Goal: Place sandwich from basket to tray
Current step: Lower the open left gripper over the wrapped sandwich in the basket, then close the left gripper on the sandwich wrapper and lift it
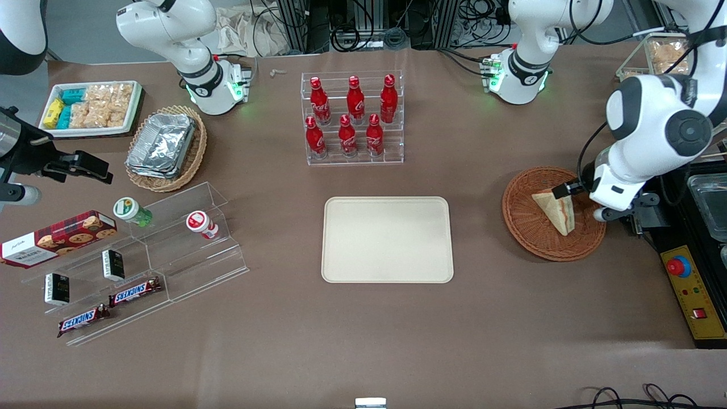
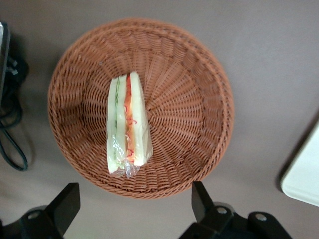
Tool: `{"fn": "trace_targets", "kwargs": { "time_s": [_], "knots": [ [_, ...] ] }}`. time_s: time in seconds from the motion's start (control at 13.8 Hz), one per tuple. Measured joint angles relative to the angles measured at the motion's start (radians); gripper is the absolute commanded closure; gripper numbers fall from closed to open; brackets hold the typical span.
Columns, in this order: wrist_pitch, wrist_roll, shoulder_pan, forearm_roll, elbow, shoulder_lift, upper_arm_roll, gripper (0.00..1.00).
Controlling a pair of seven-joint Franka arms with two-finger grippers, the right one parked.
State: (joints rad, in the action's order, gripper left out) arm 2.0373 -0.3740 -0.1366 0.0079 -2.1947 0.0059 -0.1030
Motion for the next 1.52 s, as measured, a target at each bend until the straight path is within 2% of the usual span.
{"fn": "trace_targets", "kwargs": {
  "time_s": [0.58,0.8,1.02,1.16,1.31,1.45,1.52],
  "knots": [
    [0.065,-0.11,-0.002,0.01,-0.016,0.132,0.0,0.01],
    [0.144,-0.141,-0.001,0.011,-0.047,0.173,0.0,0.01],
    [0.163,-0.146,0.0,0.011,-0.063,0.195,-0.005,0.07],
    [0.165,-0.149,0.001,0.011,-0.064,0.201,-0.009,0.24],
    [0.165,-0.155,0.002,0.011,-0.064,0.201,-0.011,0.58],
    [0.165,-0.167,0.003,0.012,-0.063,0.201,-0.013,0.83],
    [0.165,-0.173,0.003,0.012,-0.063,0.201,-0.013,0.92]
  ]
}}
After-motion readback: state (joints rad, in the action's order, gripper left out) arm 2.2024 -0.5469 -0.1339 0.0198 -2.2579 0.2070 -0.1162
